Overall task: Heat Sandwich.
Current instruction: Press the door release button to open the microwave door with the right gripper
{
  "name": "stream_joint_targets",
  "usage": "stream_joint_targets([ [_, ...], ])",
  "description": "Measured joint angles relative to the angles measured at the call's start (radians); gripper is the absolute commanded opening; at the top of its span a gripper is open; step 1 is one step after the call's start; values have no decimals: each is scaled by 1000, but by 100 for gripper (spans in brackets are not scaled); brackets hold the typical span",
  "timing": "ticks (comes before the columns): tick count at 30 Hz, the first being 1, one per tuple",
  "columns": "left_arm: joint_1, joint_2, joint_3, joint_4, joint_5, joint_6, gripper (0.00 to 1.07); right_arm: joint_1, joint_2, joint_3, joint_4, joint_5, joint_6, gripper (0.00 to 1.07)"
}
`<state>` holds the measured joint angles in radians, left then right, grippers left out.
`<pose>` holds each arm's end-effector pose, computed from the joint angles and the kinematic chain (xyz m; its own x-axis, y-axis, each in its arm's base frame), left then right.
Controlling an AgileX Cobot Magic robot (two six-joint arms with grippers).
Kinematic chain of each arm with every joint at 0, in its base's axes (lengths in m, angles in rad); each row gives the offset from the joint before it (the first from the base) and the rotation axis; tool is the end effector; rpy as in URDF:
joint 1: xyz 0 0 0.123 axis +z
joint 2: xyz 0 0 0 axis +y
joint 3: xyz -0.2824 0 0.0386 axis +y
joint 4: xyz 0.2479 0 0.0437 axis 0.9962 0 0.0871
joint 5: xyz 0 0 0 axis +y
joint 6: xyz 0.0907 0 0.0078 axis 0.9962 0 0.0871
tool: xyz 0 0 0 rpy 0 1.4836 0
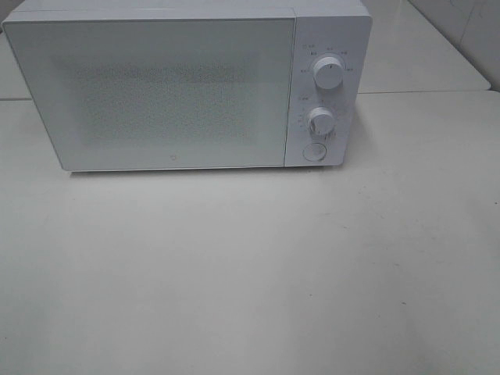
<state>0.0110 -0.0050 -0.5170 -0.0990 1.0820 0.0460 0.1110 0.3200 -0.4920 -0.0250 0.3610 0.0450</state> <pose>-0.0086 -0.0080 0.2804 -0.4536 -0.0056 -0.8912 0.0665 0.9970 -0.0401 0.0710 0.0071 0.3246 -0.1031 0.0103 -0.9946 -0.0998 0.9948 0.0206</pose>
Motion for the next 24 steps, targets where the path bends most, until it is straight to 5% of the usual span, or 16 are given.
stream_joint_targets([
  [9, 0, 0, 0, 0, 0, 0, 66, 0, 200, 132, 0, -558, 0, 67],
  [16, 0, 0, 0, 0, 0, 0, 66, 0, 362, 168, 0, -647, 4, 34],
  [20, 0, 0, 0, 0, 0, 0, 66, 0, 497, 169, -1, -683, 86, 3],
  [24, 0, 0, 0, 0, 0, 0, 66, 0, 604, 169, -32, -726, 247, 0],
])
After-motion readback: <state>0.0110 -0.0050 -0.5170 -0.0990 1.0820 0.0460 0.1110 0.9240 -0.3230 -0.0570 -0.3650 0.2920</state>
